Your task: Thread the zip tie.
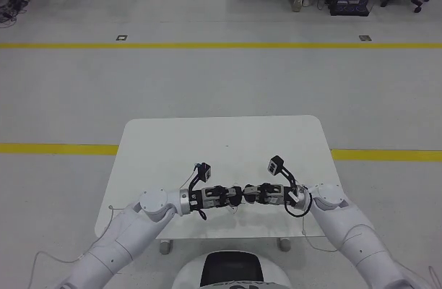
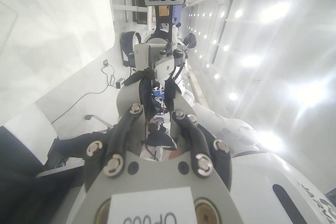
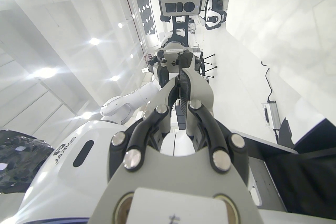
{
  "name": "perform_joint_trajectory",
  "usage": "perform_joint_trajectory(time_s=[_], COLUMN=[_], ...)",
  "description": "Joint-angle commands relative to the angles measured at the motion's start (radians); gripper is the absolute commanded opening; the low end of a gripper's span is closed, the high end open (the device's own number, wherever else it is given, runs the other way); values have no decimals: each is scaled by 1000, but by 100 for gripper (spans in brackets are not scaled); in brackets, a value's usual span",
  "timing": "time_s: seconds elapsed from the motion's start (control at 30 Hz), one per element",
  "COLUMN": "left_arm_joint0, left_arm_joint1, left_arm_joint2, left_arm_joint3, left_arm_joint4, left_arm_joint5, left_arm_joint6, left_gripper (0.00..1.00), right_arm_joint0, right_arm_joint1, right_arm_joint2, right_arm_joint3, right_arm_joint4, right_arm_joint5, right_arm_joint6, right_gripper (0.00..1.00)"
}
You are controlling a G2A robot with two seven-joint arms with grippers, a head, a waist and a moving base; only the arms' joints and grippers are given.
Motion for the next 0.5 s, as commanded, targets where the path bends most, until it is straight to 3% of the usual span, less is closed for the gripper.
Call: perform_joint_trajectory(time_s=[0.0,0.47], left_arm_joint0=[-1,-6], left_arm_joint1=[0,-1], left_arm_joint2=[1,8], left_arm_joint3=[1,6], left_arm_joint4=[0,1], left_arm_joint5=[2,7], left_arm_joint6=[0,4], left_gripper=[13,6], right_arm_joint0=[1,6], right_arm_joint1=[1,2], right_arm_joint2=[-2,-11], right_arm_joint3=[-1,-1], right_arm_joint4=[-3,-2], right_arm_joint5=[2,-3], right_arm_joint6=[2,3], right_gripper=[0,0])
